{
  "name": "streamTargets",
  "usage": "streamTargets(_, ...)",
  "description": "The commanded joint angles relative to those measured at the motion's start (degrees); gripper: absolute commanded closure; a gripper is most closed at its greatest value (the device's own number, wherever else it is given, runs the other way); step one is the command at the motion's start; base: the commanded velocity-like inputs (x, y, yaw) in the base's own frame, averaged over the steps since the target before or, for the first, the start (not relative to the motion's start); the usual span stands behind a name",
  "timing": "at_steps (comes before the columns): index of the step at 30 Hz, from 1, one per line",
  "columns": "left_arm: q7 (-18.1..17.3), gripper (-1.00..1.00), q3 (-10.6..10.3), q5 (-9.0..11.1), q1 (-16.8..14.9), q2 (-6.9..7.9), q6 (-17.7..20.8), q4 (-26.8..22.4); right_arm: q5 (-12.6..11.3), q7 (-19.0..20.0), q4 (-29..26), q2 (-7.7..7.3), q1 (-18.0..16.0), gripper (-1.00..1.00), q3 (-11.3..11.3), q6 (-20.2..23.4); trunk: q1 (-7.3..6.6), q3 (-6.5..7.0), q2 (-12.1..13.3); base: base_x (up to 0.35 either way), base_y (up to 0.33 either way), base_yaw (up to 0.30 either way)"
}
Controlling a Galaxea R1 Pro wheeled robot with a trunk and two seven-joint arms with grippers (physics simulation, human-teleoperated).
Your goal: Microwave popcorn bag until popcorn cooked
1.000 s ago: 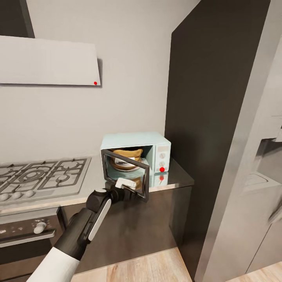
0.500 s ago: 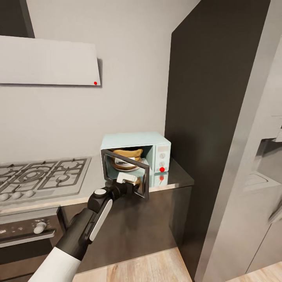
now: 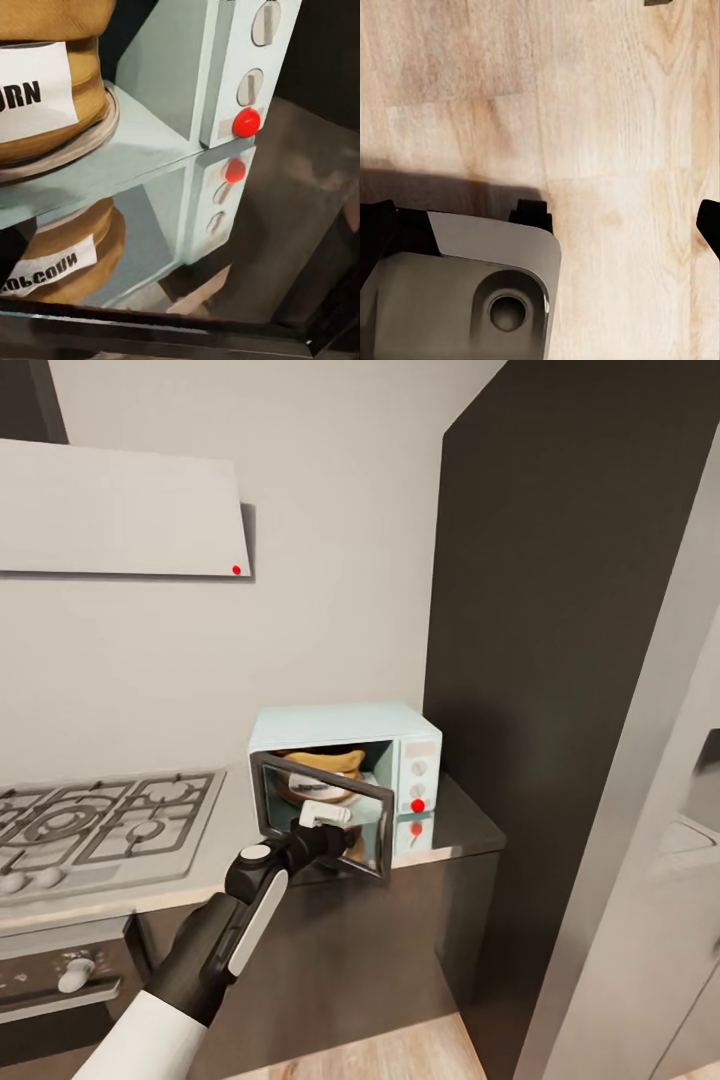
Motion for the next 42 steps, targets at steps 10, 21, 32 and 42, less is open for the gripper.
streamTargets(10, -0.1, -1.0, -0.1, 0.1, 0.0, -1.65, 0.3, 0.0, 0.5, 0.1, 0.1, -0.03, -0.1, -1.0, -0.5, 0.1, 0.01, -0.07, 0.0, 0.05, -0.018, 0.0)
streamTargets(21, 0.0, -1.0, -0.2, 0.0, 0.0, -2.61, 0.3, 0.0, 0.5, 0.1, 0.1, -0.02, -0.1, -1.0, -0.5, 0.1, 0.01, -0.07, 0.0, 0.146, -0.105, 0.0)
streamTargets(32, 0.3, -1.0, -0.1, 0.2, 0.0, -2.67, 0.3, 0.3, 0.5, 0.1, 0.1, -0.02, -0.1, -1.0, -0.5, 0.2, 0.01, -0.07, 0.0, 0.112, -0.001, 0.0)
streamTargets(42, 0.3, -1.0, -0.1, -0.3, 0.0, -3.74, 0.3, 0.4, 0.5, 0.1, 0.1, -0.03, -0.1, -1.0, -0.5, 0.2, 0.01, -0.07, 0.0, 0.311, 0.0, 0.0)
